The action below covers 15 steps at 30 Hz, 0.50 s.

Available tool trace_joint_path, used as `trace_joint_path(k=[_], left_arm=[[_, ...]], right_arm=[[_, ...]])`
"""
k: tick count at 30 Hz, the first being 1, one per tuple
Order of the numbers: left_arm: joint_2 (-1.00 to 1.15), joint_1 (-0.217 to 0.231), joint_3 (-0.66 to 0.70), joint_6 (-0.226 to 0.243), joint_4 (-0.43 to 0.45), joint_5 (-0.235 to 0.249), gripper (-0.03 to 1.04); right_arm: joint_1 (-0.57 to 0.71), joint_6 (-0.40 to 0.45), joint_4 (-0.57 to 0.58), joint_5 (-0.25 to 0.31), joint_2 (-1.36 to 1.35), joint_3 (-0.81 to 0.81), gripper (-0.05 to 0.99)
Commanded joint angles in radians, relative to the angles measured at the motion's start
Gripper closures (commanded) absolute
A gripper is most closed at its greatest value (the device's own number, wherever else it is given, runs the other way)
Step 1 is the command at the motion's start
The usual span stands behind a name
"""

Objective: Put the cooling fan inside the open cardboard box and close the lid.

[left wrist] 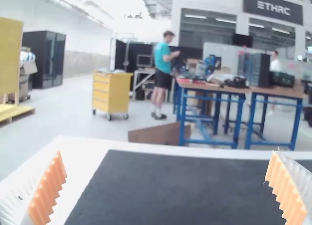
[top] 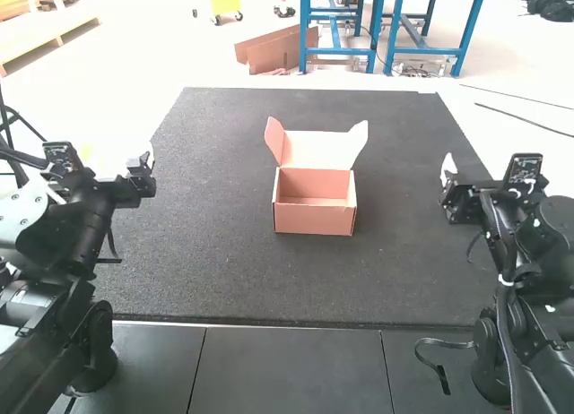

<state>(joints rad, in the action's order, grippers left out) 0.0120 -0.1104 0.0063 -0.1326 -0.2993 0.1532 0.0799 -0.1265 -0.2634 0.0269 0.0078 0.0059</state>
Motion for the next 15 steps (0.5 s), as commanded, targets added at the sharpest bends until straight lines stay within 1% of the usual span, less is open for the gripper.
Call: trace_joint_path(k=[1,4,7,9,10,12,15], left_arm=[[-0.009,0.008,0.049,-0.005,-0.012,-0.004,0.04],[0.013,0.002,0.093,0.011,-0.009,0.003,0.04],[0.062,0.002,0.152,0.014,-0.004,0.019,0.04],[0.106,0.002,0.207,0.014,0.02,0.029,0.04],[0.129,0.002,0.236,0.014,0.043,0.034,0.04],[0.175,0.002,0.287,0.014,0.08,0.057,0.04],[0.244,0.002,0.353,0.014,0.121,0.071,0.04]], right_arm=[[-0.014,0.011,-0.013,0.031,-0.006,0.078,0.02],[-0.014,0.01,-0.008,0.024,0.0,0.121,0.02],[-0.014,0.008,-0.007,0.021,0.034,0.178,0.02],[-0.014,0.008,0.001,0.027,0.083,0.23,0.02],[-0.014,0.01,0.02,0.028,0.113,0.263,0.02],[-0.014,0.013,0.044,0.061,0.184,0.324,0.02],[-0.014,0.074,0.161,0.079,0.279,0.448,0.02]])
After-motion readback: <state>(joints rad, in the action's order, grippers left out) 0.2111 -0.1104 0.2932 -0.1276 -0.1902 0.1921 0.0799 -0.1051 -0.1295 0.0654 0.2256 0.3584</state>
